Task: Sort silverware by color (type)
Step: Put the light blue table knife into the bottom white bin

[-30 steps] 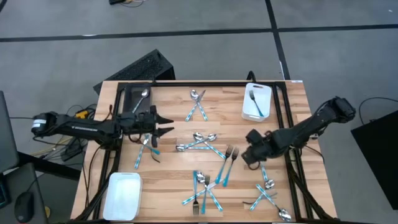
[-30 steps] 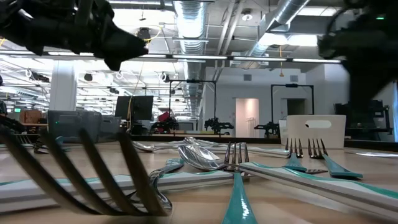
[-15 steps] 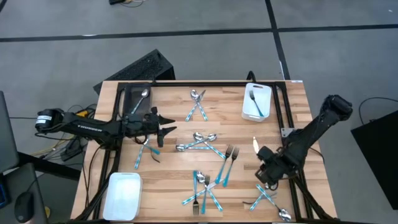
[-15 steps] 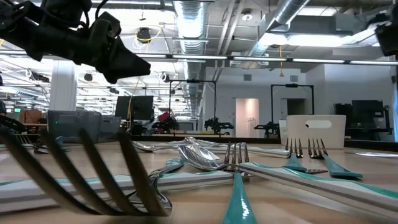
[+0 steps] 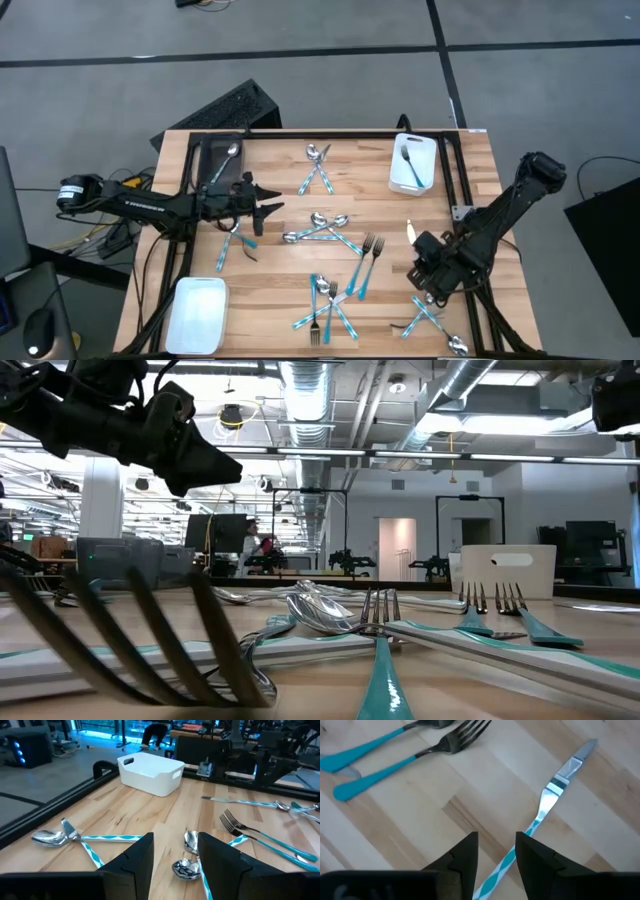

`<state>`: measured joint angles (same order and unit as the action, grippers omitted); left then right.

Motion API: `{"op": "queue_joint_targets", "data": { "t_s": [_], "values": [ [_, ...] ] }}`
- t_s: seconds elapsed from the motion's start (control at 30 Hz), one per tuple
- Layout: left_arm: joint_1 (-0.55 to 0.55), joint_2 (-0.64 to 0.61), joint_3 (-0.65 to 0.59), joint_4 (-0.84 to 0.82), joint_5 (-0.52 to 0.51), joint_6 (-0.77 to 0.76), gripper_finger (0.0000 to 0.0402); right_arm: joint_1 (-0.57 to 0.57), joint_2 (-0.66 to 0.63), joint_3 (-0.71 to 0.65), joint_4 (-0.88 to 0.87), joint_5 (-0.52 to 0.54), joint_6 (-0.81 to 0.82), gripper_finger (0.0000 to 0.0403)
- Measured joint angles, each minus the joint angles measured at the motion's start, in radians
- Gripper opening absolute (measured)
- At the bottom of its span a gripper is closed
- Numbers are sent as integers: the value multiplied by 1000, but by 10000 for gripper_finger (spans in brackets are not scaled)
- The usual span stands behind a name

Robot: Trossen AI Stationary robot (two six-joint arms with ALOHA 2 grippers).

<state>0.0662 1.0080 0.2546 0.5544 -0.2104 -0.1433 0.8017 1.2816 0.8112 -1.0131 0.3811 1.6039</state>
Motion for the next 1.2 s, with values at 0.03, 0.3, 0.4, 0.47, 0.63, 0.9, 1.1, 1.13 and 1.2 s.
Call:
{"op": "queue_joint_targets", "data": {
  "t_s": [0.03, 0.3, 0.4, 0.47, 0.63, 0.9, 1.1, 1.13, 1.2],
  "values": [
    [0, 0, 0, -3, 0, 0, 139, 0, 0, 0, -4, 1, 17, 158],
    [0, 0, 0, -45, 0, -24, 139, -33, 20, -135, 37, -96, 208, 149],
    [0, 0, 0, -55, 0, -29, 139, -33, 35, -172, 103, -124, 205, 147],
    [0, 0, 0, -60, -1, -29, 139, -33, 44, -192, 156, -134, 195, 147],
    [0, 0, 0, -64, -32, -30, 139, -39, 83, -202, 185, -164, 168, 146],
    [0, 0, 1, -78, -40, -30, 139, -39, 158, -197, 210, -201, 115, 103],
    [0, 0, 1, -131, -62, -41, 139, -39, 157, -198, 224, -189, 91, 41],
    [0, 0, 1, -139, -67, -48, 139, -39, 154, -200, 227, -178, 84, 41],
    [0, 0, 1, -150, -67, -62, 139, -41, 149, -201, 233, -145, 82, 41]
  ]
}}
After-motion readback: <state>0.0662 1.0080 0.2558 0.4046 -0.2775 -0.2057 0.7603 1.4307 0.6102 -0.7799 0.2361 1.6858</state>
